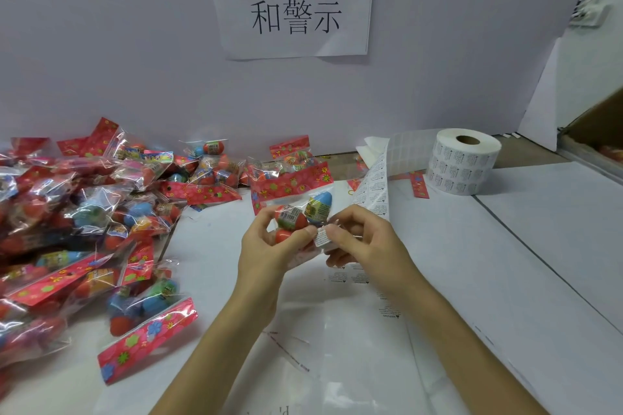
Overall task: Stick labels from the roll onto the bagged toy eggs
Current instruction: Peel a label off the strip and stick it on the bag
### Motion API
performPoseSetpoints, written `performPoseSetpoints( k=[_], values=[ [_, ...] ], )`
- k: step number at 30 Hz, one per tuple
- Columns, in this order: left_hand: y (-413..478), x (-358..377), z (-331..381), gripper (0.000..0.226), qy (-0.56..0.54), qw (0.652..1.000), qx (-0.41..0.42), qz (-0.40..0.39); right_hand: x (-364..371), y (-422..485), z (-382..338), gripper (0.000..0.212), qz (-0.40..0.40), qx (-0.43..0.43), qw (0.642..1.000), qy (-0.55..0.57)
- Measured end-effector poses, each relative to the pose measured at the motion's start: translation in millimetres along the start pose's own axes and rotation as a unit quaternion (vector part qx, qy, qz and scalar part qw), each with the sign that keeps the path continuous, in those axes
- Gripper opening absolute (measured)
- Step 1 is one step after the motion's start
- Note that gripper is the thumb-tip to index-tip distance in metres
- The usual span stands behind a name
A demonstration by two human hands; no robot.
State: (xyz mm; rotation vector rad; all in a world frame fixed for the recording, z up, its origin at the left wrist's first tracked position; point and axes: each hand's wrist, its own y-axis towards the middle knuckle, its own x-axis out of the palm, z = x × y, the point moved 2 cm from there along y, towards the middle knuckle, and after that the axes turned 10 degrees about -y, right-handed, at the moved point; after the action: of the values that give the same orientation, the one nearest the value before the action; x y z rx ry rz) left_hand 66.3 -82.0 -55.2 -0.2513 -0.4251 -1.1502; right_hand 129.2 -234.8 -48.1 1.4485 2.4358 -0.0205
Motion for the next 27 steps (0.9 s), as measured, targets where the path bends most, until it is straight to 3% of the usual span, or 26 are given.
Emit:
performPoseSetpoints(
  k=[3, 5, 8, 11, 13, 16, 19, 21, 22, 24, 25, 27],
  values=[
    [1, -1, 2, 0.038, -0.020, 1.000, -0.003, -0.002, -3, 1, 1, 0.019, -0.013, 0.029, 0.999, -0.006],
    [1, 0, 3, 0.042, -0.011, 1.000, 0.003, 0.010, -7, 3, 5, 0.031, 0.035, 0.061, 0.996, -0.053],
    [-3, 3, 0, 0.042, 0.091, 0.993, 0.078, 0.024, -21, 5, 7, 0.045, 0.069, 0.104, 0.992, -0.019],
    [-11, 9, 0, 0.049, 0.281, 0.929, 0.239, -0.013, -28, 3, 3, 0.062, -0.018, 0.172, 0.977, 0.126],
    [-14, 10, -1, 0.057, 0.329, 0.894, 0.298, -0.063, -24, 3, 2, 0.068, -0.079, 0.199, 0.965, 0.153],
    [-14, 12, -5, 0.065, 0.334, 0.880, 0.317, -0.112, -22, 3, 3, 0.058, -0.101, 0.195, 0.960, 0.171],
    [-11, 8, -9, 0.085, 0.372, 0.864, 0.325, -0.097, -24, 3, 4, 0.032, -0.070, 0.142, 0.976, 0.151],
    [-6, 1, -6, 0.092, 0.361, 0.892, 0.266, -0.059, -26, 3, 4, 0.028, -0.045, 0.122, 0.974, 0.185],
    [-3, -2, -5, 0.085, 0.335, 0.917, 0.211, -0.049, -27, 4, 5, 0.029, -0.034, 0.114, 0.974, 0.194],
    [-2, -1, -1, 0.044, 0.190, 0.979, 0.066, -0.042, -30, 6, 5, 0.031, -0.008, 0.100, 0.977, 0.191],
    [-1, 1, -1, 0.024, 0.104, 0.993, -0.020, -0.042, -31, 6, 5, 0.031, 0.000, 0.095, 0.978, 0.187],
    [-3, 4, -2, 0.046, 0.027, 0.991, -0.118, -0.063, -31, 6, 6, 0.030, 0.012, 0.085, 0.982, 0.166]
  ],
)
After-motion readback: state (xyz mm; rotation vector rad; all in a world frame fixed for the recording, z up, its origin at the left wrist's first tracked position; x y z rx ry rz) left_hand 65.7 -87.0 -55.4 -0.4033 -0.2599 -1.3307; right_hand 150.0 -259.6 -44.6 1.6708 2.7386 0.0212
